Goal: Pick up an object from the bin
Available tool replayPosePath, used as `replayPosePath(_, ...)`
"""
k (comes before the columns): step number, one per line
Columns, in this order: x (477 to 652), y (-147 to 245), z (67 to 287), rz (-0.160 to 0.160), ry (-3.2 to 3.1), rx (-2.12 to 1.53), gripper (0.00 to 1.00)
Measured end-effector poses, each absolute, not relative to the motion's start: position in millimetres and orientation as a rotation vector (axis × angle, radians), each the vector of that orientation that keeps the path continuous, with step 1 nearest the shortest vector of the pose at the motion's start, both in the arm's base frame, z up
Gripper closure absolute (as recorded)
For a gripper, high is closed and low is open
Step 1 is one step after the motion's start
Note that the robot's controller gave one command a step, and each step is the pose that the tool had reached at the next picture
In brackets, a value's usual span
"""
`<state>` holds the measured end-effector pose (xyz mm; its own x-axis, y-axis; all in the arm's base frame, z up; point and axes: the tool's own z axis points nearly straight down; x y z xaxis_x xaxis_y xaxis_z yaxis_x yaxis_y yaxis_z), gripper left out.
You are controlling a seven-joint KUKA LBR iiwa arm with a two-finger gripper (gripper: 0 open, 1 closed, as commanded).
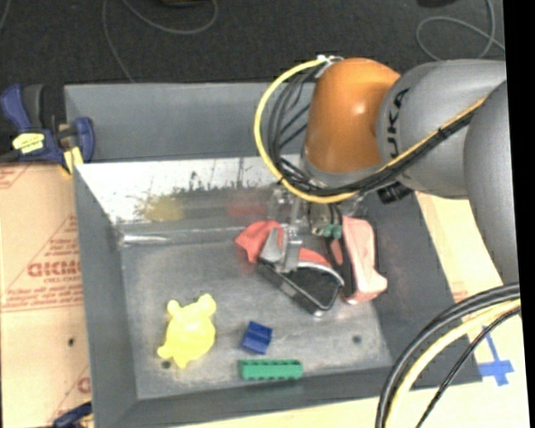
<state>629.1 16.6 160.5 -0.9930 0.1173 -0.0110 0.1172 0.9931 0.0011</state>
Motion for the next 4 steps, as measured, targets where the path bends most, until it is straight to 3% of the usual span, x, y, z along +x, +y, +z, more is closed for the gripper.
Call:
replayPosePath(1,604.0,0,147,0.003,3.106,0.393,0.00)
replayPosePath(2,612.3,-6,87,0.006,3.069,0.572,0.00)
replayPosePath(3,617.0,-10,64,0.012,3.069,0.613,1.00)
replayPosePath(4,616.2,-10,66,0.012,3.074,0.615,1.00)
